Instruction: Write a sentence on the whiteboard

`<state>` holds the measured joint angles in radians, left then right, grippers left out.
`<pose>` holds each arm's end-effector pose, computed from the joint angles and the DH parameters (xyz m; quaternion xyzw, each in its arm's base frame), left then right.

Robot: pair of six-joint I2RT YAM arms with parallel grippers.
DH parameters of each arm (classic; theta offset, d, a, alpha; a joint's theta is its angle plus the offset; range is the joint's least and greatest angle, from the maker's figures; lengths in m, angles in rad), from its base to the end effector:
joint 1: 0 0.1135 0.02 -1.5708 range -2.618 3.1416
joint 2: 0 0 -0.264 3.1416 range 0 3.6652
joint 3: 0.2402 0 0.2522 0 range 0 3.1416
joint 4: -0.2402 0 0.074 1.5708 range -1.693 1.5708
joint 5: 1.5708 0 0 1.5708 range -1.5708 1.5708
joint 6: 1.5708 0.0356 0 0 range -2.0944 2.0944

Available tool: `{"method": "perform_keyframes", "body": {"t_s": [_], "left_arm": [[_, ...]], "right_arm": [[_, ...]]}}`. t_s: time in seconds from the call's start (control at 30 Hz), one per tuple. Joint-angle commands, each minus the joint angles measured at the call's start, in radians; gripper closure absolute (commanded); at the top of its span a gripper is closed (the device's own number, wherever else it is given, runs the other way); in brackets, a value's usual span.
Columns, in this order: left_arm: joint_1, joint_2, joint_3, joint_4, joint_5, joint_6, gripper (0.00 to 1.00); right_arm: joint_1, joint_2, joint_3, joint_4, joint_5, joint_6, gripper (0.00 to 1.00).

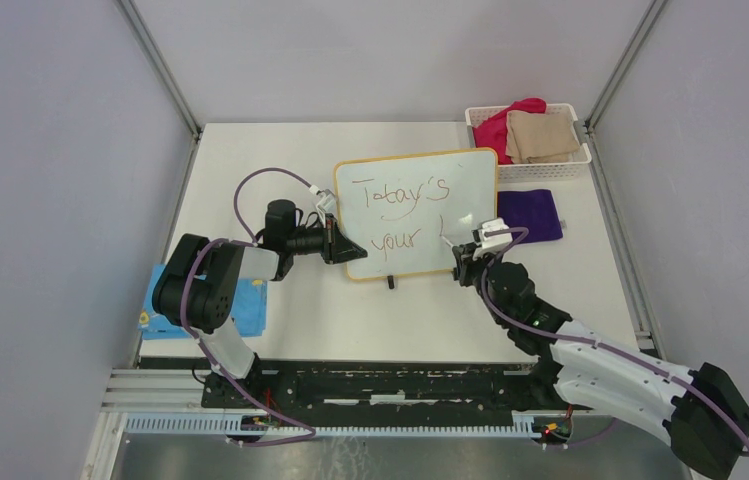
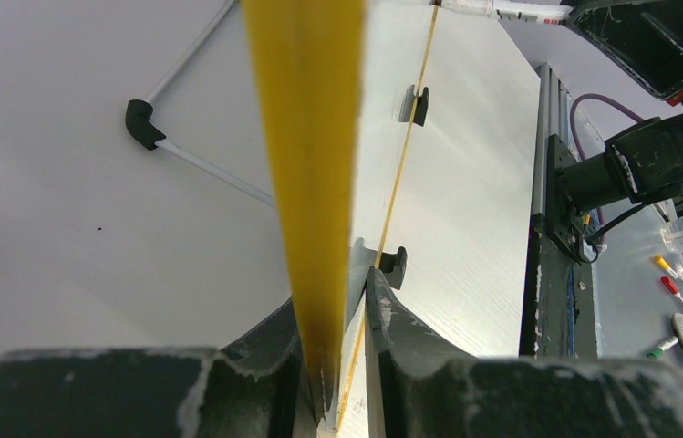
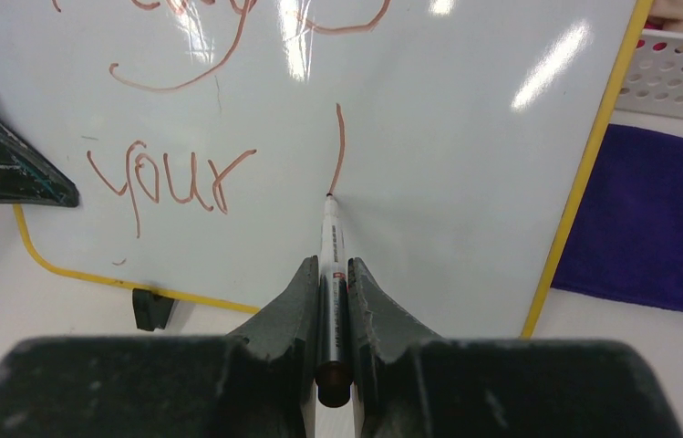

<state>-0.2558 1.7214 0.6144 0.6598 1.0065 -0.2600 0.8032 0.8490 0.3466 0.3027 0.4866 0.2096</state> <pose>0.2891 -0.1067 0.1420 0.2554 0.7419 -0.5137 0.3471 0.1457 0.1270 0.2254 -0.0739 0.7630 0.1350 0.6278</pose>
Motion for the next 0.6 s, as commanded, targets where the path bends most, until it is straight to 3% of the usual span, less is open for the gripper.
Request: {"method": "perform_keyframes", "body": {"t_s": [0.0,0.57], "left_arm": [[-0.023,0.047,-0.015,-0.155,-0.104,0.052,0.98],[-0.023,0.05,-0.014,-0.158,-0.103,0.053,0.98]], "right_arm": [[-0.005,-0.012,-0.047,-0.022,-0.013,0.028,1.0],[-0.004,-0.02,-0.01,-0.008,0.013,0.004,1.0]]}}
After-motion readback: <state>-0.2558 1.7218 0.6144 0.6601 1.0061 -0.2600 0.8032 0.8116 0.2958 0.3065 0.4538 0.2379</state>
